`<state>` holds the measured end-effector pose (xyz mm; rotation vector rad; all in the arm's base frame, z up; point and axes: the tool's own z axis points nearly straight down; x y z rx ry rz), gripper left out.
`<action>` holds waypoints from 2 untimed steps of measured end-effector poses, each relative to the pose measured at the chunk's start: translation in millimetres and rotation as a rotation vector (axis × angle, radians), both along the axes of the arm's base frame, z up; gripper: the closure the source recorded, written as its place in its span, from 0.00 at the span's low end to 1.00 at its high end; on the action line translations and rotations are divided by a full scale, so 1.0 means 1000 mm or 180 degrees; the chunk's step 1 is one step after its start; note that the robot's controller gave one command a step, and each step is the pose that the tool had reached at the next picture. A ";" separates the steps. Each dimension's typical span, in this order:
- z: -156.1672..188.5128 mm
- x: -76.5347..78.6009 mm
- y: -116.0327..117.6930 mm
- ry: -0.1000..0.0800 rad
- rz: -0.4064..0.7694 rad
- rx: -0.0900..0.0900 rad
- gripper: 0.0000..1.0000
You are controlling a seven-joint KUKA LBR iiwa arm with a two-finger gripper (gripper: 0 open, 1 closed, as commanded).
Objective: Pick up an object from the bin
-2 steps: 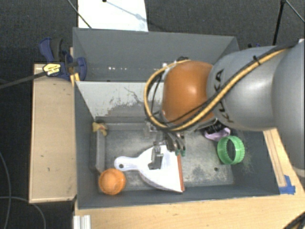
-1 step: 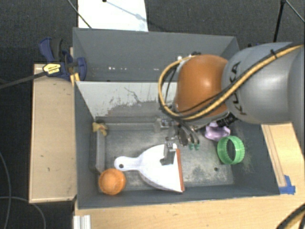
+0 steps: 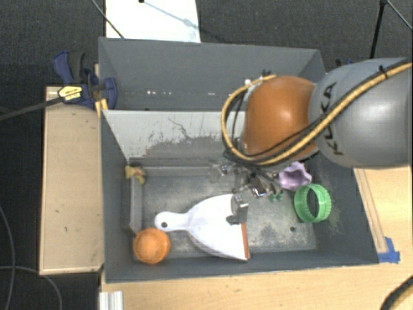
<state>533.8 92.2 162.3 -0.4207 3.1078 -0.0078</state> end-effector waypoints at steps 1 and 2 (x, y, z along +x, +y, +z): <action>-0.053 -0.012 0.061 0.0015 -0.0927 0.0020 1.00; -0.053 -0.011 0.060 0.0012 -0.0937 0.0020 0.00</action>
Offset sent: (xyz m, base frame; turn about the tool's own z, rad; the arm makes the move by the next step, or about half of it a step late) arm 0.0000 0.0000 0.0000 0.0000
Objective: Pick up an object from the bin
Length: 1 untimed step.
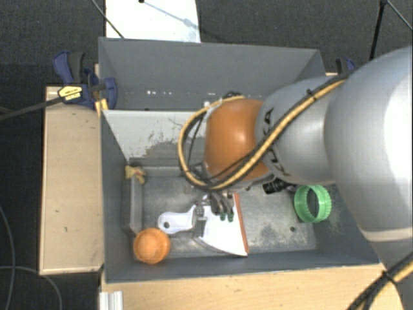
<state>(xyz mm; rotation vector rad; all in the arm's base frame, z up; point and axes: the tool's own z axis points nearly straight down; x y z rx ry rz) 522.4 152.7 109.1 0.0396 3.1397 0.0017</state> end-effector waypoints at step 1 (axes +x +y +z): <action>0.000 0.000 0.000 0.0000 -0.0002 0.0000 0.00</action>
Offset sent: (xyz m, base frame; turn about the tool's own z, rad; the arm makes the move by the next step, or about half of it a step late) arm -0.0122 -0.0136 -0.0391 0.0055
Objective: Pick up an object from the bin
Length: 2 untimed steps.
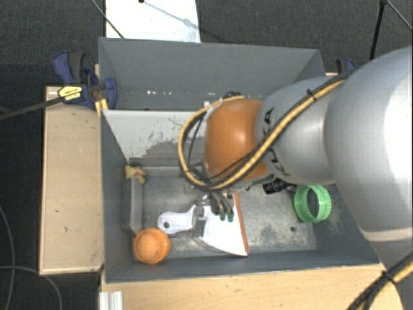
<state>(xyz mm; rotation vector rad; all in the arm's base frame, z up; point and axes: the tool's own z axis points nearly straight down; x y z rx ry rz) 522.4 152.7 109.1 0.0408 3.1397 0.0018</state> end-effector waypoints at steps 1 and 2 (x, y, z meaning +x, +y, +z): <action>-0.036 -0.012 -0.009 0.0003 -0.0022 0.0018 1.00; -0.036 -0.012 -0.009 0.0003 -0.0026 0.0018 1.00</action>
Offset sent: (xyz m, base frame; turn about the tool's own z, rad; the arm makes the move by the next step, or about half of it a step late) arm 0.0000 0.0000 0.0000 0.0000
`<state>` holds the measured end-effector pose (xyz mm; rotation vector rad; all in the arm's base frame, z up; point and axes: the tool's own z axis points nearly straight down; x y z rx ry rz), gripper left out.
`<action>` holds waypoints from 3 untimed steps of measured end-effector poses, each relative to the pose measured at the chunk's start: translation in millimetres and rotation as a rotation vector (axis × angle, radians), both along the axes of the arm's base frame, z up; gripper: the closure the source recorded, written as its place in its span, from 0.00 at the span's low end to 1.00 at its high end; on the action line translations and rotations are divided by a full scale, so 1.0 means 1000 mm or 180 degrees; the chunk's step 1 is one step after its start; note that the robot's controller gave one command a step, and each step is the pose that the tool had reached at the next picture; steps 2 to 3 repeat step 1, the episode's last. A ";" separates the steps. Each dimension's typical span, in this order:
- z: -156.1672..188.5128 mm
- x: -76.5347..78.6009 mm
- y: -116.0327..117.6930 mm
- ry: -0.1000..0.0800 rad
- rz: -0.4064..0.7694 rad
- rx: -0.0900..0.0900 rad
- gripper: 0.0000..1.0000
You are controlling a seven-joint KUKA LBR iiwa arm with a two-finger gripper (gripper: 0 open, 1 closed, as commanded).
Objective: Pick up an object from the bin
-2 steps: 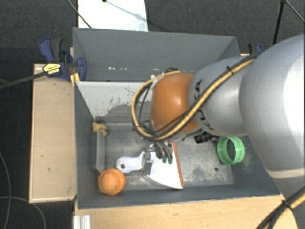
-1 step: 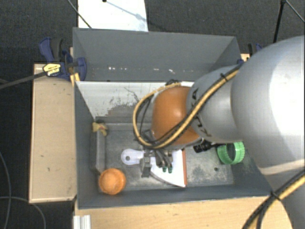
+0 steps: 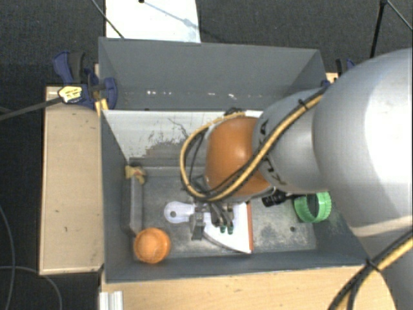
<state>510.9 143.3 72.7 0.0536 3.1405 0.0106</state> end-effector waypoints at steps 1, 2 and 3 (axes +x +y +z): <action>0.175 -0.012 -0.001 -0.0026 0.0025 -0.0012 1.00; 0.175 -0.012 -0.001 -0.0026 0.0025 -0.0012 1.00; 0.175 -0.012 -0.001 -0.0026 0.0025 -0.0012 1.00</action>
Offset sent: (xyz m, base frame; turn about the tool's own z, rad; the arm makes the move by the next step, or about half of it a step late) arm 0.0000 0.0000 0.0000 0.0000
